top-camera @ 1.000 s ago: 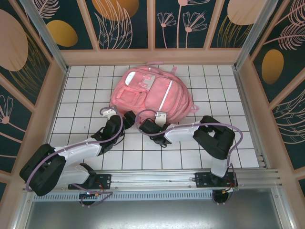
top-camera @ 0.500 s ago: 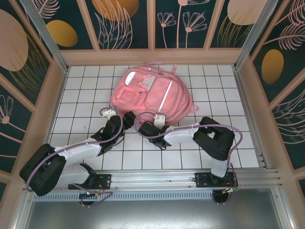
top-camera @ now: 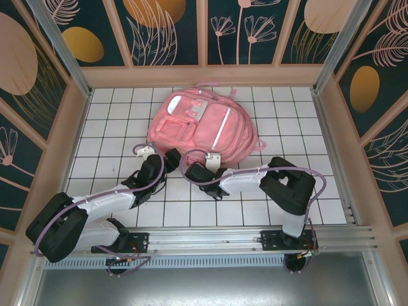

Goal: Pack the student bag

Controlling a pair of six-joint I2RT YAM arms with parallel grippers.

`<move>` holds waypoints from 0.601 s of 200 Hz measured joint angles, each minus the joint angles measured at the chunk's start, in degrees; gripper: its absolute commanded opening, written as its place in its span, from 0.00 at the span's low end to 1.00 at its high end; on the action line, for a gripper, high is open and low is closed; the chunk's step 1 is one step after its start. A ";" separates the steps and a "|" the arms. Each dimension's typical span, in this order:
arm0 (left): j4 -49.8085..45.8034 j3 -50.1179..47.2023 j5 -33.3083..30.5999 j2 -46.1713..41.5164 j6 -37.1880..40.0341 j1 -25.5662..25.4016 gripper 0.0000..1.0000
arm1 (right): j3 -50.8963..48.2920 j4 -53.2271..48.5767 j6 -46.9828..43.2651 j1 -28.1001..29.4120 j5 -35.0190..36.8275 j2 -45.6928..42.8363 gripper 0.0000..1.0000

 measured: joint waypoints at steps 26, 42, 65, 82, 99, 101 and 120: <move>0.00 0.00 0.00 0.00 0.00 -0.02 0.75 | 0.00 -0.02 0.20 0.39 -0.55 -0.57 0.29; 0.00 0.00 0.00 0.00 0.00 -0.02 0.75 | 0.00 -0.04 0.17 0.46 -0.61 -0.57 0.29; 0.00 0.00 0.00 0.00 0.00 -0.02 0.75 | 0.00 -0.02 0.15 0.44 -0.59 -0.57 0.29; 0.00 0.00 0.00 0.00 0.00 -0.02 0.75 | 0.02 0.00 -0.04 0.15 -0.59 -0.57 0.29; 0.00 0.00 0.00 0.00 0.00 -0.02 0.75 | 0.02 0.13 -0.31 -0.37 -0.61 -0.55 0.29; 0.00 0.00 0.00 0.00 0.00 -0.02 0.75 | 0.02 0.15 -0.37 -0.44 -0.61 -0.57 0.29; 0.00 0.00 -0.02 -0.02 0.00 -0.02 0.75 | 0.04 0.20 -0.52 -1.05 -0.61 -0.55 0.29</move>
